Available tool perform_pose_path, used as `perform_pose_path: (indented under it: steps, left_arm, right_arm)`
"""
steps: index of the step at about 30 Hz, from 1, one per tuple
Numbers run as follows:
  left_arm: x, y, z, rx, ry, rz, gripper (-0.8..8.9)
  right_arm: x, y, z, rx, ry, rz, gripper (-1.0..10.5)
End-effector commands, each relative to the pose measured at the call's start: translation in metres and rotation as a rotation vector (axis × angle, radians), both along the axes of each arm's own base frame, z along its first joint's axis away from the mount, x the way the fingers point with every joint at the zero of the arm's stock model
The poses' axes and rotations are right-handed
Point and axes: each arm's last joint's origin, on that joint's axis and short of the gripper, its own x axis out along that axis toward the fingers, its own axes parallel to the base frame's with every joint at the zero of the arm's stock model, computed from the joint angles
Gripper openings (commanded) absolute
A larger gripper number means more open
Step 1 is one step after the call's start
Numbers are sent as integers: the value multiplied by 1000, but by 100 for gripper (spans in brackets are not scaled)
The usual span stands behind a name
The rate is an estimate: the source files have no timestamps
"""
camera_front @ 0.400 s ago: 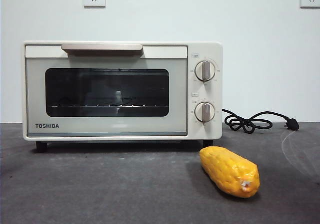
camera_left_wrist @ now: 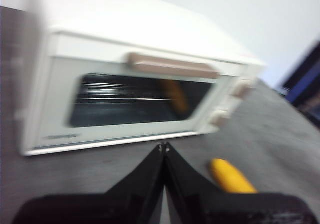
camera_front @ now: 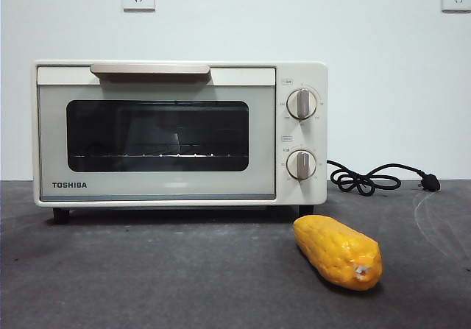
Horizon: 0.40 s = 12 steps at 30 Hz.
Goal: Take the corn from the table,put the corn in the oven
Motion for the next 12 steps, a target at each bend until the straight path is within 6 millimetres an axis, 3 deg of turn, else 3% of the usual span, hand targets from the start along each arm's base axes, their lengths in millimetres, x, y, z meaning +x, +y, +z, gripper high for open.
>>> perform_pose_path:
  steps: [1, 7, 10, 12]
  left_arm:
    - [11, -4, 15, -18, 26, -123, -5]
    - [35, -9, 44, 23, 89, -261, -5]
    - [45, -10, 60, 82, 122, -288, -5]
    - [50, -10, 70, 118, 143, -308, -5]
  right_arm:
    - [1, 2, 14, 7, 22, 73, 1]
    - [8, 5, 46, -17, 109, 214, 27]
    - [15, 6, 62, -31, 168, 249, 153]
    - [19, 6, 71, -49, 207, 258, 176]
